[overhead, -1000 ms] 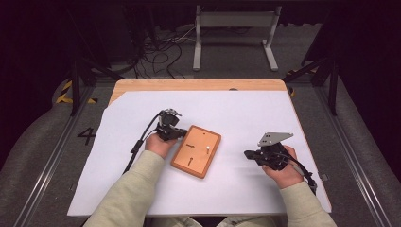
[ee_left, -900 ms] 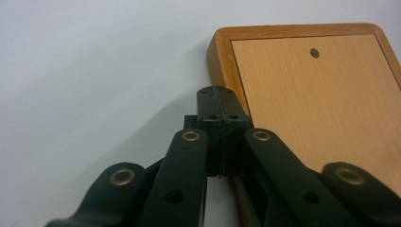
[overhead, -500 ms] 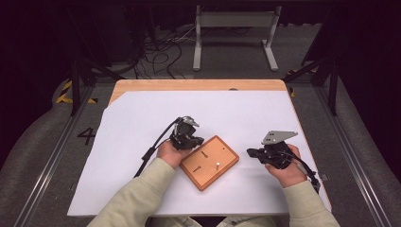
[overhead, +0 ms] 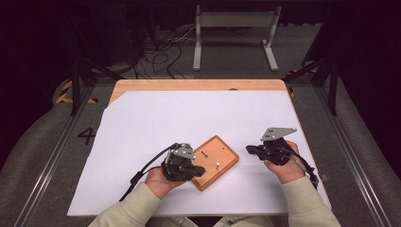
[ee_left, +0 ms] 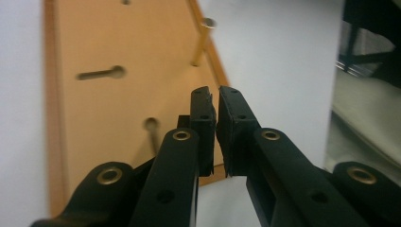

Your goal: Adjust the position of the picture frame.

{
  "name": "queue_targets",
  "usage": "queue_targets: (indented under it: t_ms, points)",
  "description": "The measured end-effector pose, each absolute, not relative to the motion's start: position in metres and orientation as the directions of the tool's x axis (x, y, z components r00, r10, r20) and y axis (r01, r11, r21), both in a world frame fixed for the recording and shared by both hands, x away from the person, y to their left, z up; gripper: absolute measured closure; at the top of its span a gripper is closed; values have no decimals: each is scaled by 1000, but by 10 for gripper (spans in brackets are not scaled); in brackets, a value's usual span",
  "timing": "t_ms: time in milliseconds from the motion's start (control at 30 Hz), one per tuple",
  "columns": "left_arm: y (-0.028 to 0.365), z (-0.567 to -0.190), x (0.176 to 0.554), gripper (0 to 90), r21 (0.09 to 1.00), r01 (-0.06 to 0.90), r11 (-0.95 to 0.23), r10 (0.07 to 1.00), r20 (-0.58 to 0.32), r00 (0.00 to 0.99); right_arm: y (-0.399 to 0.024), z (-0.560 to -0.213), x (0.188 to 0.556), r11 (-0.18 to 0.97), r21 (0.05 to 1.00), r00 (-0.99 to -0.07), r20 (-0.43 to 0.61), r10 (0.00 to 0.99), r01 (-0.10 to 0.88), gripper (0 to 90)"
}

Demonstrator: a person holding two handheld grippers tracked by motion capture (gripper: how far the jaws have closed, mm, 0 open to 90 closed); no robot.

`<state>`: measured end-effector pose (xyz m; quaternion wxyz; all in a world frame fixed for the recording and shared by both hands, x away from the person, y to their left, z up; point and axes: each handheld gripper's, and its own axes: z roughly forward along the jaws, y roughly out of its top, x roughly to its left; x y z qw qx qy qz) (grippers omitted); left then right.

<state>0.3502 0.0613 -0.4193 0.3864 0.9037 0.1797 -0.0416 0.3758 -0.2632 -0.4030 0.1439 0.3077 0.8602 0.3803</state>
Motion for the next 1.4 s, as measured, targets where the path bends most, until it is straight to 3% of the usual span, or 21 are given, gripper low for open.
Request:
queue_targets:
  t_ms: [133,333,667,800,933,1133,1267,1300,1400]
  points:
    - [57,-426,348,856,653,370,-661,255,-268,929,-260,-404,377,525,747,-781,-11,624,408,889]
    - [40,-437,335,864,590,312,-745,194,-256,947,-260,-404,380,521,749,-782,-5,623,410,883]
    - [36,-443,333,895,555,304,-774,199,-242,950,-257,-404,381,515,755,-787,2,617,406,877]
    - [43,-440,336,895,539,314,-781,273,-158,949,-257,-403,382,515,756,-787,1,617,405,877]
    - [59,-443,352,894,567,389,-726,368,-159,916,-257,-403,383,515,757,-787,-1,616,402,875]
    - [71,-444,365,894,588,404,-700,428,-106,897,-257,-404,383,517,756,-786,-4,618,402,872]
    - [81,-446,375,894,609,447,-655,478,-124,870,-257,-404,382,517,755,-785,-5,620,404,874]
    - [83,-447,380,894,623,429,-654,481,-94,872,-257,-404,382,517,755,-785,-5,619,403,877]
    - [89,-448,385,893,628,484,-609,513,-153,845,-257,-405,381,518,753,-785,-5,619,405,882]
